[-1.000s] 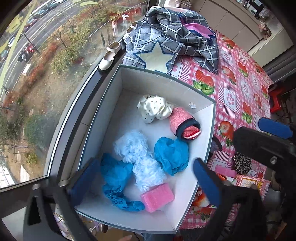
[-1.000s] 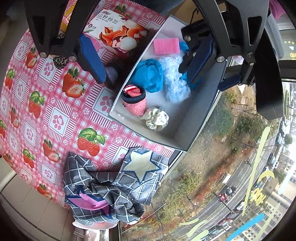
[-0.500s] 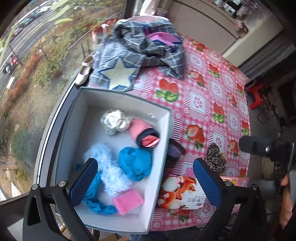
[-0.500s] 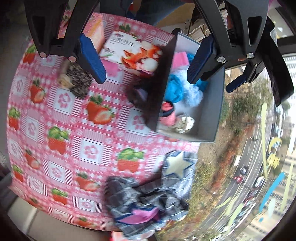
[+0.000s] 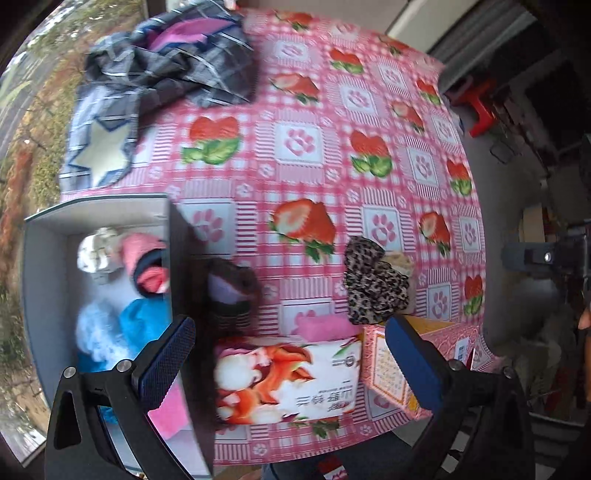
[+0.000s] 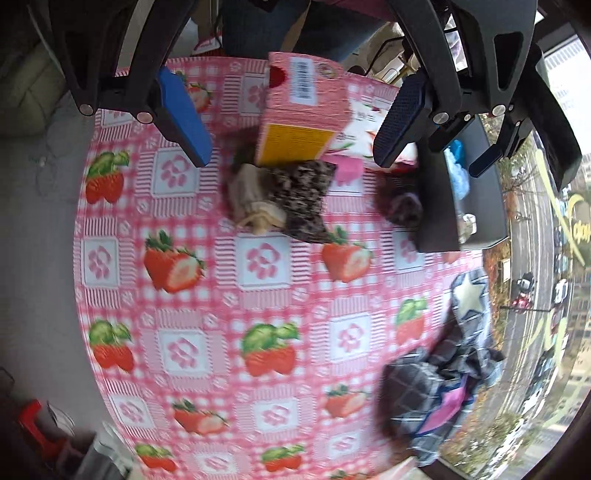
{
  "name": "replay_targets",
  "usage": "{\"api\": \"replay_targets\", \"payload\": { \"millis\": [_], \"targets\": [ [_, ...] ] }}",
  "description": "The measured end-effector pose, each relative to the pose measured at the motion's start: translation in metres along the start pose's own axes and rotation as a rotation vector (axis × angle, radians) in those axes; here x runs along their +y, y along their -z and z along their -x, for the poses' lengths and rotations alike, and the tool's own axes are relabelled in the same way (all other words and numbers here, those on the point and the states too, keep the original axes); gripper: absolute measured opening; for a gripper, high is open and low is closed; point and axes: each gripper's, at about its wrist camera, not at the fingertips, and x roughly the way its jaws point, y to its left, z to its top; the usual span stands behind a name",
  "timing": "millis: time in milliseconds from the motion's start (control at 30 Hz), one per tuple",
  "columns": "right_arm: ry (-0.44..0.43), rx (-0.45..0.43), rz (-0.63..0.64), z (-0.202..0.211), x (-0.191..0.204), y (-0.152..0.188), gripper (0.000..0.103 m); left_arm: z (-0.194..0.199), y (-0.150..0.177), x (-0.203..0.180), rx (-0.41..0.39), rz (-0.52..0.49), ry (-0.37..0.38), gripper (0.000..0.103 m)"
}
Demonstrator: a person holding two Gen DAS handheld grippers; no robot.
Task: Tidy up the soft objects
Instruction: 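Reach both tools back toward the leopard-print cloth and beige sock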
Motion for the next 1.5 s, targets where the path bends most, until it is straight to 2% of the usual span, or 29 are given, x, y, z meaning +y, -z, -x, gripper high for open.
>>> {"api": "replay_targets", "payload": {
  "millis": [233,400,567,700,800,933,1067,1133,1200,1300,1400,1500],
  "targets": [
    [-0.021,0.071,-0.082,-0.059,-0.062,0.001,0.090,-0.067,-0.031,-0.037,0.152,-0.067,0.023,0.103],
    [-0.036,0.093,-0.106,-0.095,-0.083,0.004,0.090,-0.107,-0.038,-0.054,0.250,-0.134,0.008,0.103],
    [-0.019,0.084,-0.070,-0.120,-0.086,-0.005,0.090,-0.133,-0.045,-0.057,0.312,-0.157,-0.050,0.103],
    [0.017,0.088,0.005,-0.141,-0.076,-0.010,0.090,-0.146,-0.048,-0.058,0.328,-0.182,-0.138,0.103],
    [0.080,0.100,0.071,-0.158,-0.066,-0.011,0.090,-0.155,-0.048,-0.061,0.330,-0.204,-0.203,0.103],
    [0.213,0.077,0.129,-0.172,-0.059,-0.009,0.090,-0.162,-0.052,-0.066,0.301,-0.210,-0.277,0.103],
    [0.252,0.039,0.135,-0.168,-0.062,-0.007,0.090,-0.159,-0.063,-0.069,0.216,-0.235,-0.418,0.103],
    [0.285,0.016,0.116,-0.162,-0.076,-0.007,0.090,-0.163,-0.070,-0.061,0.208,-0.232,-0.481,0.103],
    [0.286,0.012,0.072,-0.157,-0.094,-0.010,0.090,-0.164,-0.077,-0.046,0.204,-0.205,-0.514,0.103],
    [0.300,-0.003,-0.031,-0.145,-0.130,-0.015,0.090,-0.144,-0.089,-0.023,0.180,-0.121,-0.479,0.103],
    [0.255,-0.033,-0.093,-0.132,-0.153,-0.013,0.090,-0.115,-0.091,-0.020,0.157,-0.108,-0.367,0.103],
    [0.164,-0.088,-0.142,-0.113,-0.170,-0.006,0.090,-0.105,-0.083,-0.028,0.218,-0.146,-0.215,0.103]
  ]
}}
